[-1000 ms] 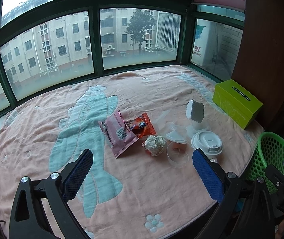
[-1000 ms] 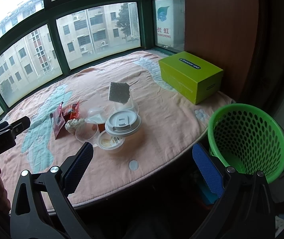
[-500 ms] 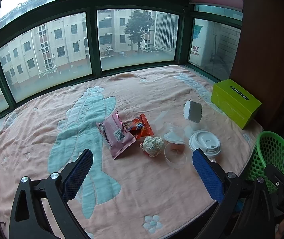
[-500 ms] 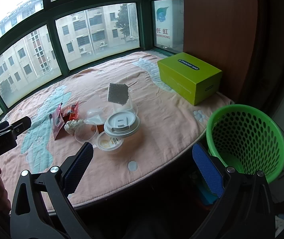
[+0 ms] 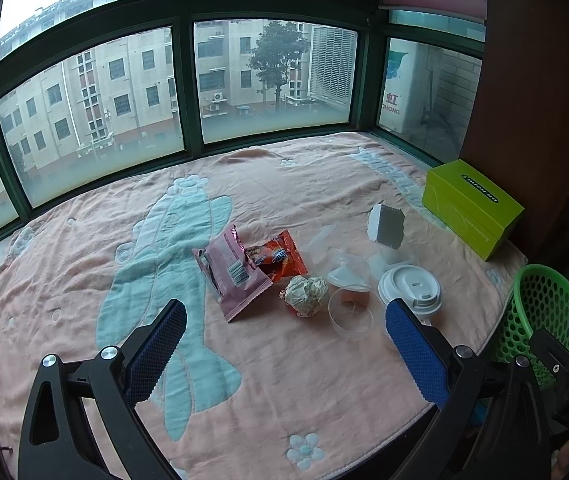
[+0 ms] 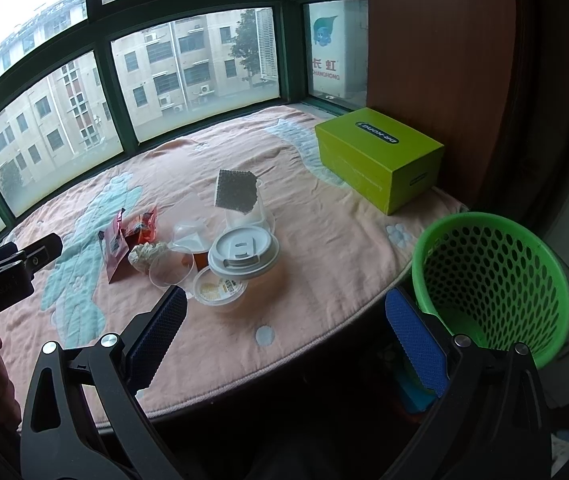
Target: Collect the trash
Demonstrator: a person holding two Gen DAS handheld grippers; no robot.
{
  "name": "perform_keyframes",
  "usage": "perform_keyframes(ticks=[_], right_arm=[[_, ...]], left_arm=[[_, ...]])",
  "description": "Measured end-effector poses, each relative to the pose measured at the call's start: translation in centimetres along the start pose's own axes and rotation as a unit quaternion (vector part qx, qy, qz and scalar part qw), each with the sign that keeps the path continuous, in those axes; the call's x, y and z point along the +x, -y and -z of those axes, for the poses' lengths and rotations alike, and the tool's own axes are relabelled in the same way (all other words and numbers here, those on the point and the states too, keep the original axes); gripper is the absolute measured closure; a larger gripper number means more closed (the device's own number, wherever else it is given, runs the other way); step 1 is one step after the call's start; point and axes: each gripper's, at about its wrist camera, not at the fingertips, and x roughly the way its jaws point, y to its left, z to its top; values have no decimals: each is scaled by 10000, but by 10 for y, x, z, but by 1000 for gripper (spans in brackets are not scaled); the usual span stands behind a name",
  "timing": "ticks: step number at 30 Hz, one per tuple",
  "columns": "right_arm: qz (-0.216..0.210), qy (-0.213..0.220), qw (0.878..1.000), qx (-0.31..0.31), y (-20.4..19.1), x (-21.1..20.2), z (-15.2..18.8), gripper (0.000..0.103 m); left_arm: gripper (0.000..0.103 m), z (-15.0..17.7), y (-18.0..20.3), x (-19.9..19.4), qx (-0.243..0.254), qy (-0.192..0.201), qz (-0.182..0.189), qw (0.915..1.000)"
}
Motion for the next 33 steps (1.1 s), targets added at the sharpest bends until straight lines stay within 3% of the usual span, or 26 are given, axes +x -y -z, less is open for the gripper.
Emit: perform_keyframes(ticks=[19, 33], right_arm=[[-64, -2, 10000, -37, -5, 7, -2, 5], [-264, -168, 9990, -325, -17, 41, -11, 5]], left_arm=[[6, -5, -4, 1, -29, 44, -15, 10000], [6, -19, -26, 26, -141, -93, -166, 9997]])
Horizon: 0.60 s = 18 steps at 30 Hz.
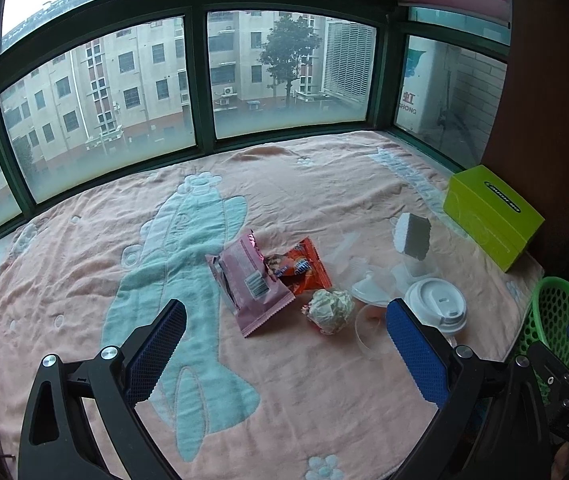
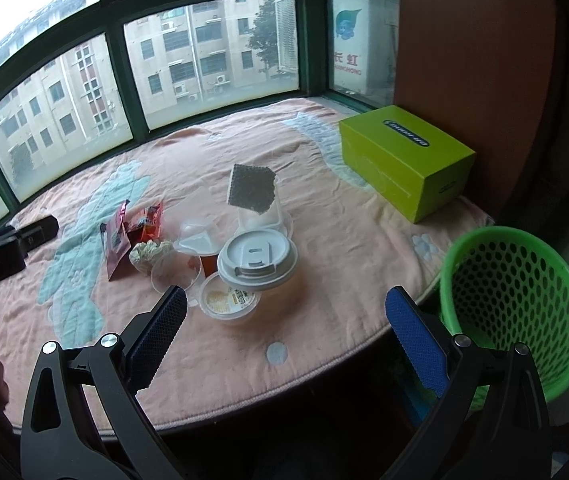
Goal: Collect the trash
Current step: 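Grasp the white coffee cup lid with the right gripper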
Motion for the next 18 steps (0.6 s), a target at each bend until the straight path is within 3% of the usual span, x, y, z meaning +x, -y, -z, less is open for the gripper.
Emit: perform_keyframes(ticks=[18], right_arm=[[-560, -551, 9949, -629, -10, 89, -17, 5]], left_arm=[[6, -4, -37, 43, -356, -371, -224, 9984]])
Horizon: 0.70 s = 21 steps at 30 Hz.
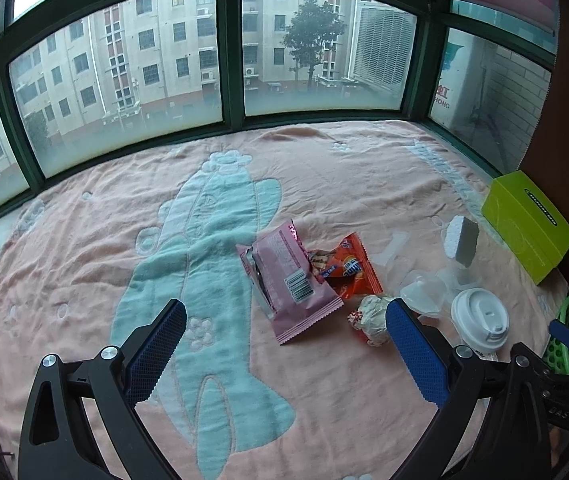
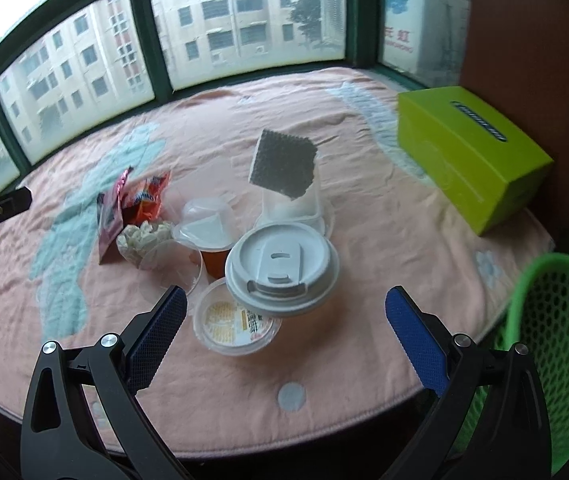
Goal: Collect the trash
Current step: 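Grasp the white coffee cup lid with the right gripper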
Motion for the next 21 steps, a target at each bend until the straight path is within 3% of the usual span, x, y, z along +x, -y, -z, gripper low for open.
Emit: perform_keyframes(ticks=[5, 17, 21], right_arm=[[-109, -175, 9994, -265, 0, 24, -12, 5], [-192, -603, 9961, -618, -2, 65, -17, 9], [-164, -635, 9961, -584, 0, 70, -15, 18]], left_arm=[[6, 4, -3, 8, -19, -99, 36, 9999], [7, 13, 11, 20, 79, -348, 534, 9979], [8, 17, 24, 26, 207, -469, 782, 9956]])
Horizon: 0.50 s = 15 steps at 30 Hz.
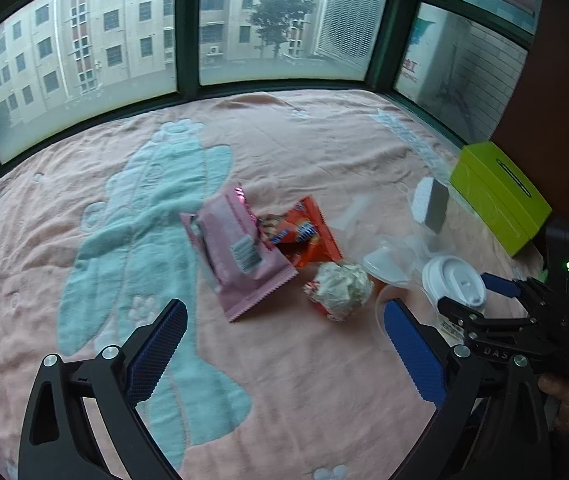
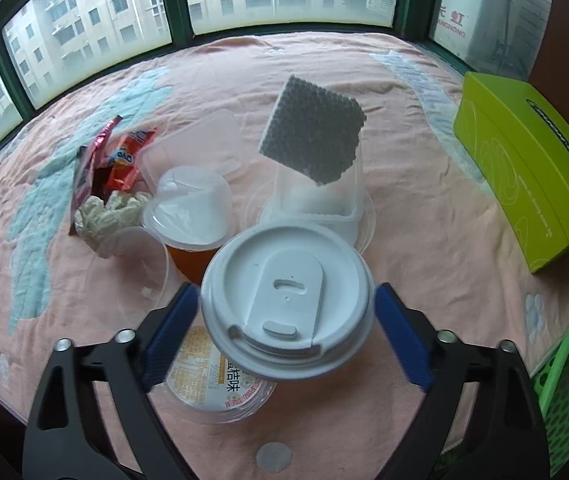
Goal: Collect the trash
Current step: 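Grasp the white coffee cup lid with the right gripper, then carry the lid to the green wastebasket while the left gripper grasps the clear plastic cup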
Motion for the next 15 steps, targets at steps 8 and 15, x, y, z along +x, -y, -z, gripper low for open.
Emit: perform_keyframes(ticks=[8, 15], right_arm=[[-63, 241, 9994, 240, 7, -20, 3, 19], [16, 622, 9970, 462, 17, -58, 13, 19]], left_arm=[[32, 9, 29, 20, 287, -384, 515, 9975], [52, 15, 48, 47, 270, -816, 818, 9929]])
